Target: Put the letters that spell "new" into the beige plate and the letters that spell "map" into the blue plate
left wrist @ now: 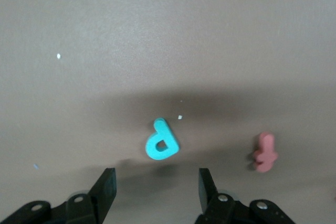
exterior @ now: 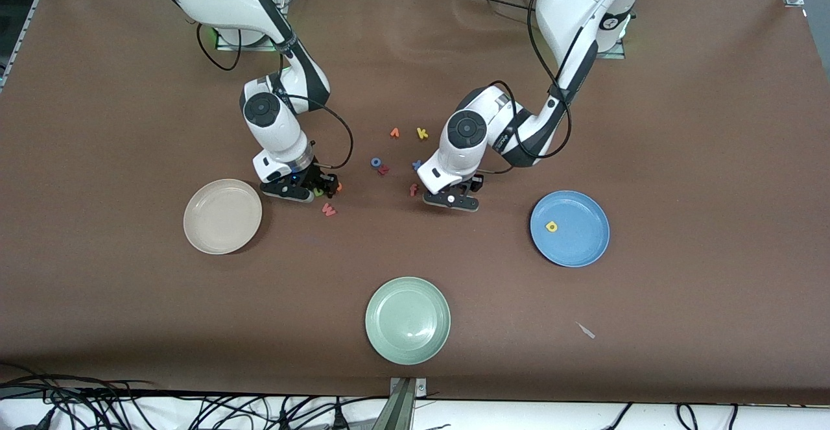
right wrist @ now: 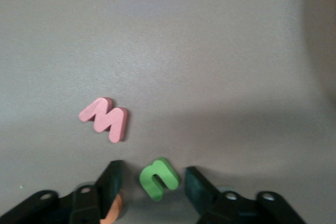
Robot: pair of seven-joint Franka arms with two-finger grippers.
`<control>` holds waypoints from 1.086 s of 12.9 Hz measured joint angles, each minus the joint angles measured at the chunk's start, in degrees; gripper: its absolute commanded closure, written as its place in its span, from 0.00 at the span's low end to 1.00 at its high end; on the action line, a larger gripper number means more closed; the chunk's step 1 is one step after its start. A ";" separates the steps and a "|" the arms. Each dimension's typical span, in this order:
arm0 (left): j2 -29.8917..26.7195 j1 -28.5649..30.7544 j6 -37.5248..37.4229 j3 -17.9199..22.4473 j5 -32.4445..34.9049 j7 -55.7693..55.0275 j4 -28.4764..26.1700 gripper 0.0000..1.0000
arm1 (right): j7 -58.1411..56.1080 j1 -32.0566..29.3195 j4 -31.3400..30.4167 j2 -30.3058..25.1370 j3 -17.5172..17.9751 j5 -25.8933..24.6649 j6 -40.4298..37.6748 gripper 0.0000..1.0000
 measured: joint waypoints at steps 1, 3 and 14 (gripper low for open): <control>0.03 -0.12 0.01 -0.03 -0.09 -2.98 0.22 0.40 | -0.01 0.01 -0.01 0.00 -0.01 0.00 0.01 0.55; 0.38 -0.24 0.11 -0.02 -0.10 -6.56 0.26 0.44 | -0.02 0.05 0.04 -0.08 0.07 0.00 0.10 0.62; 2.77 0.01 5.13 0.58 0.26 -12.90 0.37 0.94 | -3.67 0.01 0.04 -1.41 -0.44 0.00 -3.15 0.80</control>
